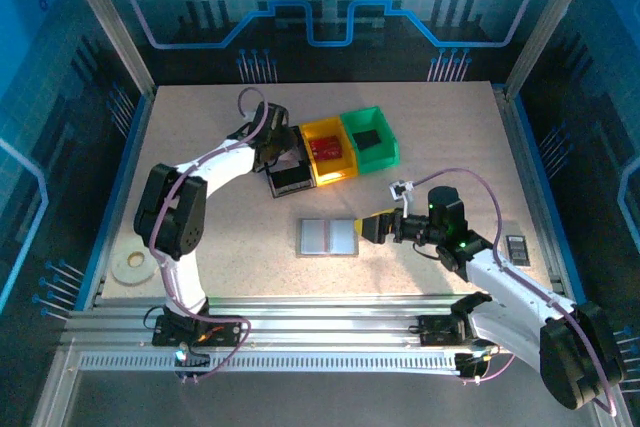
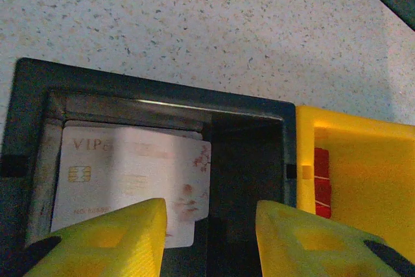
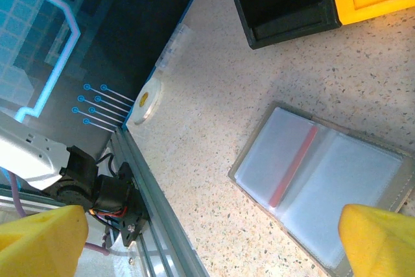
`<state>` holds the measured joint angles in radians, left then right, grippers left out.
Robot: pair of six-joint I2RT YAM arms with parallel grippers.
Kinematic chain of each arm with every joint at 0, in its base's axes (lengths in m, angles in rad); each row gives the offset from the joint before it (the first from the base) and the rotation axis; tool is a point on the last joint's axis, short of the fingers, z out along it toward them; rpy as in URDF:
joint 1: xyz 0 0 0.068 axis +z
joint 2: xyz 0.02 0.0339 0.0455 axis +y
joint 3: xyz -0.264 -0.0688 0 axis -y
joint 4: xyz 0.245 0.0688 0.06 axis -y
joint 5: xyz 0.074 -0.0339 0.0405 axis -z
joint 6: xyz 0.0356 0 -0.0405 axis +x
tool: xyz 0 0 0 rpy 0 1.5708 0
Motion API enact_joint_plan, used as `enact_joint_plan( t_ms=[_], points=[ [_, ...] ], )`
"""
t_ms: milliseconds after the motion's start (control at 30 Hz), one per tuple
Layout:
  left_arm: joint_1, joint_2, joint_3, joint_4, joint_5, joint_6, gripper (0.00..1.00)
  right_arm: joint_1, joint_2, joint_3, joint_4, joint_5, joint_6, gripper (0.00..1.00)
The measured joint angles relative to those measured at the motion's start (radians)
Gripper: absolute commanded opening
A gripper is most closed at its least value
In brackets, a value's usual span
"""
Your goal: Take the credit cards out of the card holder
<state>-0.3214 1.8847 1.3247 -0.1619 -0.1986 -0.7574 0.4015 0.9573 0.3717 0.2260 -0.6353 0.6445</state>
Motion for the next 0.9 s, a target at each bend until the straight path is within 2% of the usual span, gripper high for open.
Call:
enact_joint_plan(
  t_ms=[200, 267, 367, 433, 500, 600, 767, 900],
  points=[
    [0.007, -0.047, 0.025, -0.052, 0.000, 0.016, 0.42, 0.004, 0.000, 0.000, -0.024, 0.005, -0.018, 1.00],
    [0.007, -0.078, 0.027, -0.085, 0.000, 0.021, 0.42, 0.005, 0.000, 0.000, -0.035, 0.010, -0.024, 0.97],
    [0.002, -0.146, 0.024, -0.143, 0.013, 0.017, 0.42, 0.006, 0.005, 0.002, -0.048, 0.022, -0.036, 0.84],
    [-0.010, -0.210, -0.007, -0.154, 0.024, 0.004, 0.42, 0.014, 0.026, 0.009, -0.055, 0.026, -0.042, 0.68],
    [-0.041, -0.290, -0.072, -0.159, 0.049, -0.016, 0.42, 0.030, 0.060, 0.023, -0.061, 0.034, -0.044, 0.48],
    [-0.112, -0.371, -0.177, -0.170, 0.088, -0.058, 0.42, 0.058, 0.122, 0.053, -0.076, 0.055, -0.048, 0.29],
    [-0.233, -0.407, -0.365, -0.163, 0.141, -0.149, 0.42, 0.099, 0.205, 0.085, -0.087, 0.101, -0.045, 0.17],
    [-0.281, -0.409, -0.470, -0.151, 0.170, -0.217, 0.42, 0.115, 0.263, 0.097, -0.089, 0.142, -0.042, 0.09]
  ],
)
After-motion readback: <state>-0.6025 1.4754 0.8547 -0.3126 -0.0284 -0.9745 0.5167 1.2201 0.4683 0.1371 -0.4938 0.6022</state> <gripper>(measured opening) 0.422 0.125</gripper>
